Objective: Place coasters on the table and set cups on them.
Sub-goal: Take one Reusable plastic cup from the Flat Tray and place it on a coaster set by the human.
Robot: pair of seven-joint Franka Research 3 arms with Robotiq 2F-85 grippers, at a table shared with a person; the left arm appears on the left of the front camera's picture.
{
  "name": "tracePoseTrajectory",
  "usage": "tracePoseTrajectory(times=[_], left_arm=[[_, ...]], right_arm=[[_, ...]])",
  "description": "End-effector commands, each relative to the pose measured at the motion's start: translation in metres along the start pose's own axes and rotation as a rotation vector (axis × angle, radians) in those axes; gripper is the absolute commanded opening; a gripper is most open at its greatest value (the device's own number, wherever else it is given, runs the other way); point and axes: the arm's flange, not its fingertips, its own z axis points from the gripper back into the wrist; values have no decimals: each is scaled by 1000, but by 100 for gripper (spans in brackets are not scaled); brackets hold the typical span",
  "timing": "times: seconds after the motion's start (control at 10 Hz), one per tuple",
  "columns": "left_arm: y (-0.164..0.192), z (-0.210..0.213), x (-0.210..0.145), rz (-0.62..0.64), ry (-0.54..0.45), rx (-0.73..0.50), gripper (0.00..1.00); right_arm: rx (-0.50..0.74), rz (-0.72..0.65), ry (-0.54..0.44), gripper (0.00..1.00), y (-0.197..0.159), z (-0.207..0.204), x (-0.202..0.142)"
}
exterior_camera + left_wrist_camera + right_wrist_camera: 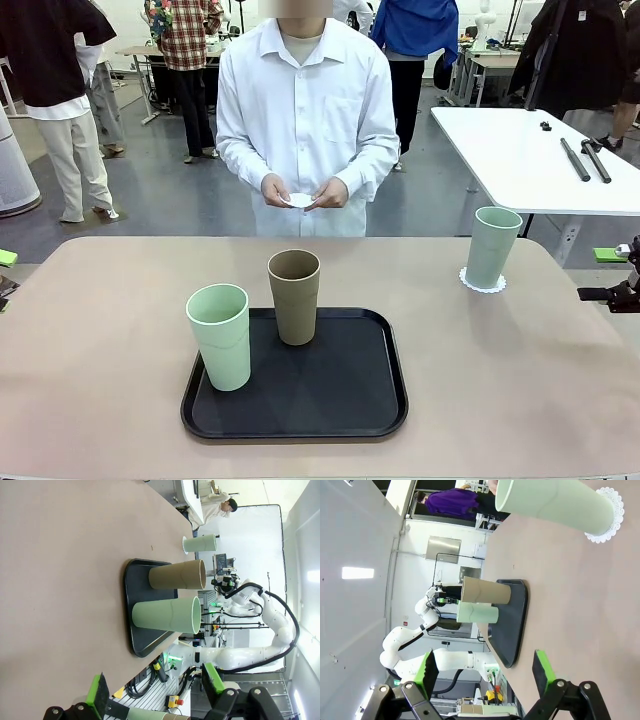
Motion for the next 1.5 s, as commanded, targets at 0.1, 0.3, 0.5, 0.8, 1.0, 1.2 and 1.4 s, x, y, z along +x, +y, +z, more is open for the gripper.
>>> tracePoseTrajectory(times=[0.1,0.3,0.5,0.8,1.0,1.2,1.4], left_arm=[[-1,1,0,1,-9,-12,100],[-1,1,0,1,-9,-12,100],[-1,1,0,1,-9,-12,100],[-1,1,0,1,-9,-12,100],[-1,1,0,1,-9,-12,100],[-1,1,0,1,-9,-12,100],[-1,1,0,1,-9,-12,100]], right_arm=[[8,-1,3,100,1,0,0],[8,-1,3,100,1,0,0],[8,-1,3,100,1,0,0],[8,-1,3,100,1,0,0],[8,-1,3,100,1,0,0],[8,-1,3,100,1,0,0],[8,-1,3,100,1,0,0]])
